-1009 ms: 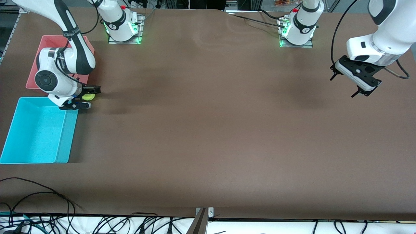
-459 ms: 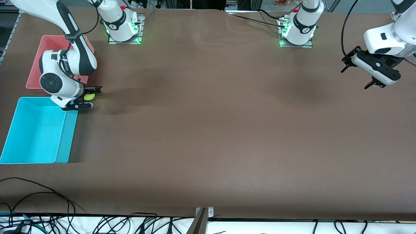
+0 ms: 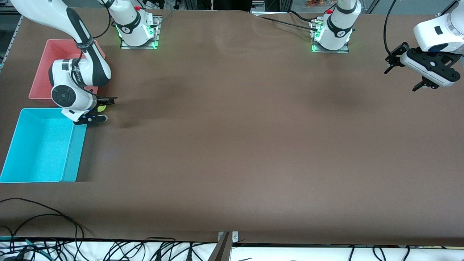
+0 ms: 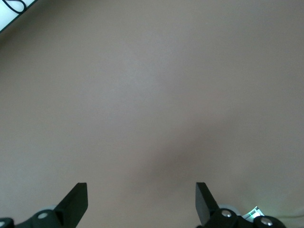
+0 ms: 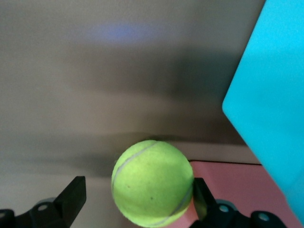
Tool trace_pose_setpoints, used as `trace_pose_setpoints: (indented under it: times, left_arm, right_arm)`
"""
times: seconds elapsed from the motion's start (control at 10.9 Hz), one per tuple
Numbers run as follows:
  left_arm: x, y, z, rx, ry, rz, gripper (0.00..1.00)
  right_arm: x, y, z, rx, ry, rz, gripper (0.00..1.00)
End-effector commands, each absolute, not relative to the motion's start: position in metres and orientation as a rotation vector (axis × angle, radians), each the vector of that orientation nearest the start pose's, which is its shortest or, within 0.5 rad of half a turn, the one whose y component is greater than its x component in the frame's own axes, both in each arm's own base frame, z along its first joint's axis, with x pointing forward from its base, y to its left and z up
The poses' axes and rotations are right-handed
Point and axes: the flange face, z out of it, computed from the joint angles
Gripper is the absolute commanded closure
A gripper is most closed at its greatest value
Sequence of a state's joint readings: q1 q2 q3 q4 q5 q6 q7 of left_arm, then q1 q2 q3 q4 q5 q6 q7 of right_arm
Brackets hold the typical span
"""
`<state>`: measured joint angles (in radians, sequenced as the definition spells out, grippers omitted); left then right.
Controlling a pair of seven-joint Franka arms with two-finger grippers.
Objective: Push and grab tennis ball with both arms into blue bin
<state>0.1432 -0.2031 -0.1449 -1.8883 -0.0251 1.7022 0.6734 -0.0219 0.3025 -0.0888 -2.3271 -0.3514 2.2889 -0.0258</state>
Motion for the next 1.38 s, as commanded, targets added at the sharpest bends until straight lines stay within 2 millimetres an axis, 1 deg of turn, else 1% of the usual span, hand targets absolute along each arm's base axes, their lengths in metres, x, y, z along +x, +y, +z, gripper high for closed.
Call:
trace_pose_setpoints:
  times: [0.0,0.09,0.18,0.28,0.37,0.46,0.55,0.64,0.73,0.83,0.92,1.01,1.19,1.28]
  left_arm:
    - [0.493,-0.006,0.61,-2.98,0.967,0.027,0.0]
    - [0.491,-0.008,0.619,-2.972,0.925,0.042,0.0]
    - [0.489,-0.012,0.625,-2.975,0.908,0.051,0.0]
    - [0.487,-0.012,0.637,-2.976,0.905,0.049,0.0]
    - [0.486,-0.011,0.643,-2.977,0.9,0.046,0.0]
    - [0.487,-0.012,0.642,-2.979,0.896,0.051,0.0]
    - [0.487,-0.013,0.64,-2.99,0.862,0.055,0.0]
    - [0.487,-0.014,0.641,-2.992,0.852,0.053,0.0]
    - [0.487,-0.014,0.64,-2.993,0.85,0.055,0.0]
    - [0.487,-0.014,0.641,-2.993,0.848,0.055,0.0]
    - [0.487,-0.017,0.641,-2.99,0.854,0.055,0.0]
    - [0.487,-0.016,0.64,-2.993,0.848,0.057,0.0]
    - [0.486,-0.018,0.641,-3.014,0.767,0.065,0.0]
    - [0.486,-0.016,0.641,-3.03,0.714,0.073,0.0]
  right_arm:
    - [0.478,-0.067,0.182,-3.306,-0.324,0.599,0.38]
    - [0.476,-0.067,0.177,-3.301,-0.325,0.621,0.57]
    - [0.476,-0.068,0.172,-3.294,-0.315,0.643,0.74]
    - [0.48,-0.067,0.176,-3.3,-0.318,0.626,0.76]
    - [0.487,-0.067,0.183,-3.303,-0.308,0.611,0.75]
    - [0.503,-0.069,0.197,-3.31,-0.256,0.597,0.75]
    - [0.524,-0.066,0.218,-3.31,-0.168,0.608,0.75]
    - [0.539,-0.065,0.24,-3.287,-0.086,0.65,0.75]
    - [0.552,-0.051,0.261,-3.241,-0.05,0.671,0.75]
    - [0.564,-0.049,0.28,-3.224,-0.039,0.663,0.75]
    - [0.571,-0.051,0.292,-3.22,-0.075,0.651,0.75]
    - [0.577,-0.056,0.302,-3.208,-0.15,0.629,0.74]
    - [0.581,-0.084,0.313,-3.183,-0.253,0.61,0.74]
    - [0.58,-0.104,0.316,-3.168,-0.284,0.603,0.74]
